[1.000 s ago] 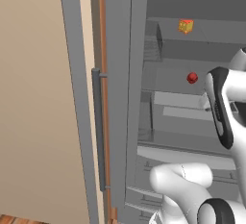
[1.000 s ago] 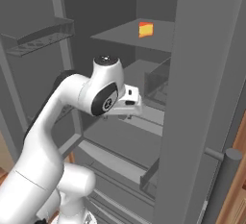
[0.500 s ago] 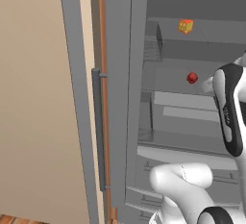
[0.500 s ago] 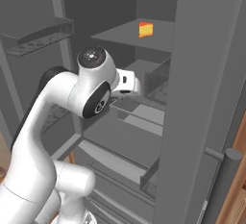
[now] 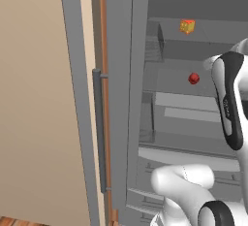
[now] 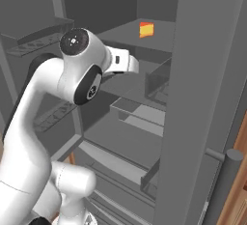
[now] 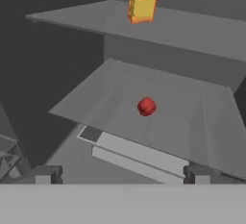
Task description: Take the cheese, fish, and bell pepper from the fridge and place them on the plate on the dining counter to create an appetizer plate.
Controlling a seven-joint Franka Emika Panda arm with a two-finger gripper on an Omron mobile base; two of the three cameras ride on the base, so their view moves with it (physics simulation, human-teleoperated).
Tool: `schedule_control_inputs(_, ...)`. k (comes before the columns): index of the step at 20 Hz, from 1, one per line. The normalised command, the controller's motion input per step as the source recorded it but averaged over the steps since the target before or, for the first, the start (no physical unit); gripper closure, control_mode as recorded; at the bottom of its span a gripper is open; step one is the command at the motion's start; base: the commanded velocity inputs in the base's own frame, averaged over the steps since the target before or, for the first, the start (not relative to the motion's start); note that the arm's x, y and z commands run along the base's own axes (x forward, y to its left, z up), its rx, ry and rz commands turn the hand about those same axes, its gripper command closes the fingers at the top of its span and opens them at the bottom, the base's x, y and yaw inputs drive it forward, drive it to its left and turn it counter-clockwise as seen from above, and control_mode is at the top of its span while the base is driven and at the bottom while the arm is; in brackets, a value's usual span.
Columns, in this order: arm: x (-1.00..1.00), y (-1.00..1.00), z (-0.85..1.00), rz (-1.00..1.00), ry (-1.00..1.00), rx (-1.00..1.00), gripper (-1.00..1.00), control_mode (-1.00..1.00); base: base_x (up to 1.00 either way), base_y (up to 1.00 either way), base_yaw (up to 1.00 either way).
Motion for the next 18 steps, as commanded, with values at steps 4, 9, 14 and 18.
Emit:
schedule_control_inputs(4, 0.21, 0.00, 0.54, -0.03, -0.02, 0.00, -1.00, -1.00, 0.00, 0.00, 0.00)
schedule_control_inputs(9, 0.50, 0.00, 0.19, 0.00, -0.02, 0.03, -1.00, -1.00, 0.00, 0.00, 0.00)
schedule_control_inputs(14, 0.61, 0.00, 0.04, 0.00, 0.00, 0.06, -1.00, -1.00, 0.00, 0.00, 0.00)
schedule_control_inputs(18, 0.57, 0.00, 0.01, 0.00, -0.01, 0.04, -1.00, -1.00, 0.00, 0.00, 0.00)
